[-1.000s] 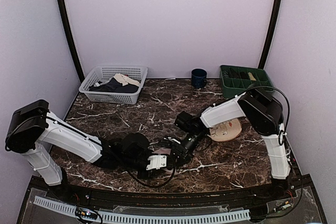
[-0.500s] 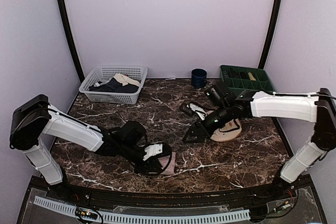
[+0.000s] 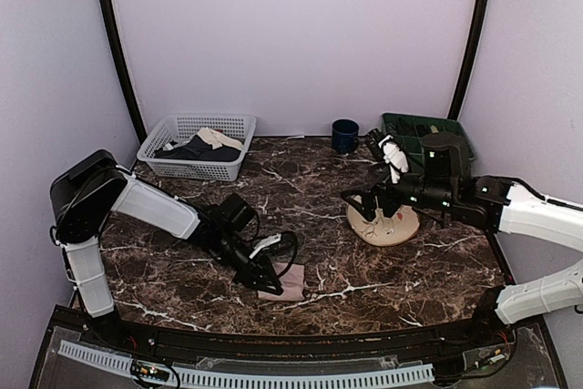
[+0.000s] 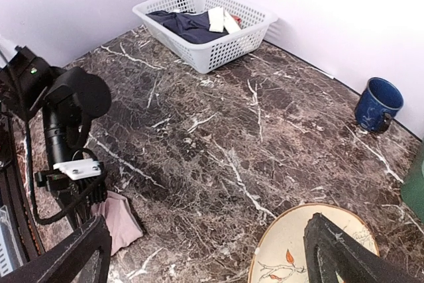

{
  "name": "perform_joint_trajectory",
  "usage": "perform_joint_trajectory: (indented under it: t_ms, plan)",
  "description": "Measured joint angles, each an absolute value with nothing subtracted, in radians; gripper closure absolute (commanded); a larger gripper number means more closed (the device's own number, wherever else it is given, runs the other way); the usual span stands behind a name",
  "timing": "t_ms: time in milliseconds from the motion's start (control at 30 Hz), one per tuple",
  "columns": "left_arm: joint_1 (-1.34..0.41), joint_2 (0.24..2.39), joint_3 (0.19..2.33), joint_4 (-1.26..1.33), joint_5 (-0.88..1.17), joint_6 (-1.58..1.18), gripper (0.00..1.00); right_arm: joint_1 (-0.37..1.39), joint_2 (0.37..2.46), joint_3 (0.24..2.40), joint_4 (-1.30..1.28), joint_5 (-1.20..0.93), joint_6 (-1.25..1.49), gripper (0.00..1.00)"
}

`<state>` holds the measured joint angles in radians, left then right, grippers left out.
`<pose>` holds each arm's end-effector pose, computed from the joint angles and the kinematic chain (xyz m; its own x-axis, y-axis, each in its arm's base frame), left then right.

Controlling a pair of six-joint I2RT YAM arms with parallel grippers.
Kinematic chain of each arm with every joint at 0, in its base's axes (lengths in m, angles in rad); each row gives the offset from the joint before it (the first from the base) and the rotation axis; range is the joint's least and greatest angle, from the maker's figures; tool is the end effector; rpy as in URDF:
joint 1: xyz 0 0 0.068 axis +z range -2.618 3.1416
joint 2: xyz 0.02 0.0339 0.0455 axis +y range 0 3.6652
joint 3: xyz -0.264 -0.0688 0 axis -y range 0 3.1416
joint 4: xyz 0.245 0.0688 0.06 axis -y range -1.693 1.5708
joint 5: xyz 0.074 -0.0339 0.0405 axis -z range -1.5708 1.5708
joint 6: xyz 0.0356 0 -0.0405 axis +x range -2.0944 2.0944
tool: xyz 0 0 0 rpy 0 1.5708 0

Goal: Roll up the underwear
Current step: Roll the underwear at the center of the board.

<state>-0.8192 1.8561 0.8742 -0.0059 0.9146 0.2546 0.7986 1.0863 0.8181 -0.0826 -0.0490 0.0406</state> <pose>0.2068 -0.2625 0.1165 -0.3644 0.6149 -0.6994 0.8632 -0.0589 -0.5015 0.1746 0.1818 0.3024 -0.2699 -0.2190 -0.9376 -0.7373 0.6734 0.0549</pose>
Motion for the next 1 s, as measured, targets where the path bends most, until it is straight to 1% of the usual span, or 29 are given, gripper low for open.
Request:
perform_joint_trajectory:
  t_ms: [200,300,433,567,667,733,867,1000]
  plan:
    - [-0.756,1.966,0.973,-0.105,1.044,0.249,0.96,0.821,1.155,0.773,-0.05,-0.085,0.008,0.01]
    - [-0.734,2.012,1.021,-0.152,1.088,0.245,0.96,0.909,1.189,0.721,-0.04,-0.15,-0.062,0.08]
    - [-0.72,2.062,1.073,-0.213,1.133,0.242,0.97,1.049,1.295,0.704,-0.007,-0.184,-0.169,0.17]
    - [-0.715,2.088,1.096,-0.244,1.161,0.239,0.97,1.091,1.398,0.705,0.052,-0.181,-0.237,0.28]
    - [-0.715,2.101,1.106,-0.258,1.177,0.238,0.97,1.115,1.501,0.73,0.083,-0.181,-0.286,0.42]
    - [-0.71,2.105,1.11,-0.264,1.181,0.237,0.97,1.131,1.558,0.752,0.094,-0.184,-0.314,0.47]
    - [-0.709,2.109,1.112,-0.267,1.187,0.237,0.97,1.158,1.645,0.784,0.136,-0.185,-0.35,0.51]
    - [-0.709,2.109,1.113,-0.267,1.187,0.234,0.97,1.171,1.712,0.788,0.179,-0.165,-0.369,0.52]
